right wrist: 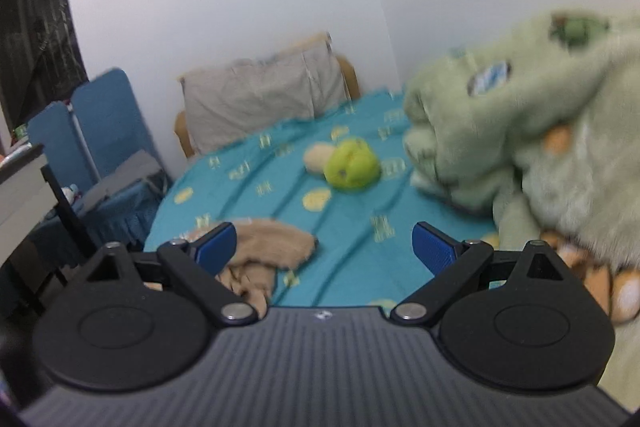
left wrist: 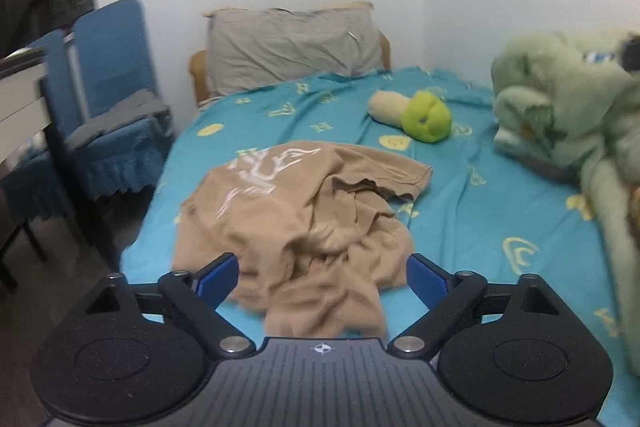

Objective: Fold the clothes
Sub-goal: 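Grasp the tan T-shirt with the left gripper and lift it up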

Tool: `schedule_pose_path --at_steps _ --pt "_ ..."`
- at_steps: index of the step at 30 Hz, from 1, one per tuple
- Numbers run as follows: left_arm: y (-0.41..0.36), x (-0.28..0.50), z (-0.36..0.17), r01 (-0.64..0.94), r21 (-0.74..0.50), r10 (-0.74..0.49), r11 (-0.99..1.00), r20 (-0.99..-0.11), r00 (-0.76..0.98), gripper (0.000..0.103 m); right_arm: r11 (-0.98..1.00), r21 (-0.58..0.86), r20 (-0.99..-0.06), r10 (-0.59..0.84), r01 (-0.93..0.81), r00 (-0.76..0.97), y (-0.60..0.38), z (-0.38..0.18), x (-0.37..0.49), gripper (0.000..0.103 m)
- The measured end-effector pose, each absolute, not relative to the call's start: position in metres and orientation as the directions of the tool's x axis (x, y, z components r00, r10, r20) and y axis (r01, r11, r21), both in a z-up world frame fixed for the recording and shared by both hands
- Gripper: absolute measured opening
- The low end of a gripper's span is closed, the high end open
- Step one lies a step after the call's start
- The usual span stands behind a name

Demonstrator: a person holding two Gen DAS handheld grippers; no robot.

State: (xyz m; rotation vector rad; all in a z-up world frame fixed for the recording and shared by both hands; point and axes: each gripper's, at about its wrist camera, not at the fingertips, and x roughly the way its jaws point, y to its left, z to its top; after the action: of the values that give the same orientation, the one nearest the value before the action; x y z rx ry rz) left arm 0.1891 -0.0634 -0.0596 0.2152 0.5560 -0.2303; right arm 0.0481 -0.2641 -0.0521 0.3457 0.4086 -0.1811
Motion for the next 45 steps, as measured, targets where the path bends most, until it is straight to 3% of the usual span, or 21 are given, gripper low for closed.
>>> schedule_pose_path --at_steps 6,8,12,14,16,25,35,40,42,45 --pt "-0.081 0.258 -0.098 0.391 0.21 -0.219 0.896 -0.556 0.802 0.083 0.897 0.317 -0.531 -0.101 0.308 0.842 -0.284 -0.09 0.079 0.096" --pt "-0.083 0.27 -0.115 0.426 0.227 -0.24 0.876 -0.561 0.792 0.073 0.882 0.344 -0.541 -0.093 0.321 0.836 -0.288 -0.096 0.088 0.096" --pt "-0.08 0.283 -0.138 0.453 0.229 -0.263 0.861 -0.563 0.784 0.037 0.885 0.339 -0.56 -0.083 0.32 0.824 -0.284 -0.108 0.105 0.096" --pt "-0.071 0.287 -0.142 0.453 0.18 -0.288 0.873 -0.559 0.777 0.03 0.887 0.336 -0.584 -0.067 0.317 0.809 -0.283 -0.113 0.11 0.096" --pt "-0.063 0.284 -0.137 0.439 0.147 -0.301 0.886 -0.538 0.788 0.006 0.882 0.349 -0.589 -0.057 0.317 0.806 -0.285 -0.116 0.11 0.096" --pt "-0.017 0.209 -0.059 0.393 0.004 -0.364 0.92 -0.368 0.856 0.002 0.867 0.393 -0.531 -0.058 0.306 0.845 -0.295 -0.106 0.095 0.096" --pt "0.029 0.096 0.021 0.426 -0.137 -0.441 0.895 -0.115 0.89 0.002 0.892 0.442 -0.416 0.115 0.09 0.902 -0.265 -0.075 0.069 0.096" --pt "0.061 0.089 0.017 0.385 -0.241 -0.408 0.891 -0.052 0.911 0.002 0.937 0.332 -0.448 0.261 -0.111 0.855 -0.204 -0.038 0.088 0.096" --pt "0.069 0.091 0.012 0.373 -0.267 -0.402 0.888 -0.058 0.914 0.002 0.953 0.26 -0.508 0.272 -0.155 0.817 -0.178 -0.037 0.105 0.096" --pt "0.076 0.094 0.007 0.36 -0.282 -0.391 0.889 -0.06 0.918 0.002 0.935 0.288 -0.582 0.341 -0.205 0.739 -0.156 -0.062 0.127 0.096"
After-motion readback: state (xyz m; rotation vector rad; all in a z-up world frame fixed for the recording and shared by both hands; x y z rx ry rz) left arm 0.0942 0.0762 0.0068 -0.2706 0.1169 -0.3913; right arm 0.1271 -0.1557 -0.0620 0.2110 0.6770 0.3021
